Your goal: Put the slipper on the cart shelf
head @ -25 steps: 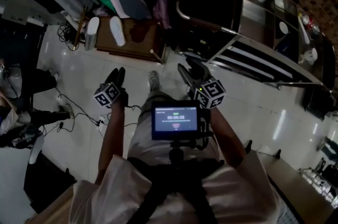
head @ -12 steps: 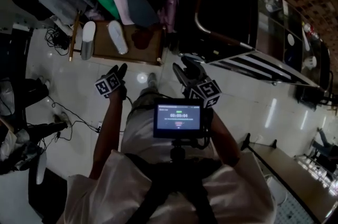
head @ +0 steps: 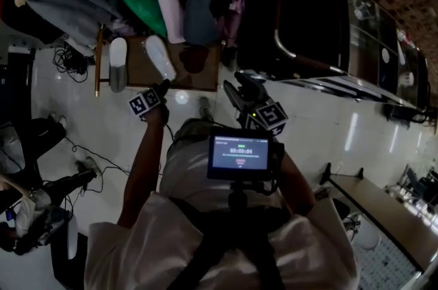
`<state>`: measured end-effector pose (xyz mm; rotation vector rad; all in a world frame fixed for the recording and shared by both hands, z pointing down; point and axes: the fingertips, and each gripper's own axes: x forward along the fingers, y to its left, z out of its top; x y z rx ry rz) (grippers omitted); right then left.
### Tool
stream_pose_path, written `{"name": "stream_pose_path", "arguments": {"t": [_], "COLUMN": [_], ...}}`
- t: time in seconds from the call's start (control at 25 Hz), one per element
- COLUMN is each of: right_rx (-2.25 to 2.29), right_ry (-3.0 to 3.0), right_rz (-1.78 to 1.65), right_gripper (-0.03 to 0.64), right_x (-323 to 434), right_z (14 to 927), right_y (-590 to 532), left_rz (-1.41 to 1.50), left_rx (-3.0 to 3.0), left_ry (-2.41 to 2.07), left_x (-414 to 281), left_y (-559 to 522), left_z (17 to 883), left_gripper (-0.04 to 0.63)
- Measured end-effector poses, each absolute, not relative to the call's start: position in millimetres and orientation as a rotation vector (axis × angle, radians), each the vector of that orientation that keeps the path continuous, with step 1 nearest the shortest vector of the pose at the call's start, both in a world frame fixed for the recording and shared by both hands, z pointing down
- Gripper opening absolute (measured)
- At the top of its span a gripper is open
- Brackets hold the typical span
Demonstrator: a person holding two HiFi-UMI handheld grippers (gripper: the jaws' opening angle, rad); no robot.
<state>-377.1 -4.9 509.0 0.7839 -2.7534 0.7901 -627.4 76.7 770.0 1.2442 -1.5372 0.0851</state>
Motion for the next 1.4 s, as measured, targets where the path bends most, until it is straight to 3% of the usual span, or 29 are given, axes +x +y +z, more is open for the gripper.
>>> {"name": "stream_pose_path", "arguments": {"t": [0.88, 1.4], "right_rx": [1.032, 1.135], "right_ry": [-2.490, -2.387], "right_rz": [0.893, 0.996], "right_gripper": [0.183, 0.183], "right_x": [-362.1, -344.4], "right_z": [590.0, 612.7], "right_y": [-27.1, -14.7], "left_rz": [0.376, 0.534], "left_rx": [0.948, 0.839], "left_ry": [-1.415, -1.343], "left_x": [-675.6, -676.4], "left_y": [15.6, 24.7], "left_z": [952.6, 998.7], "left_gripper": [0.420, 0.426]}}
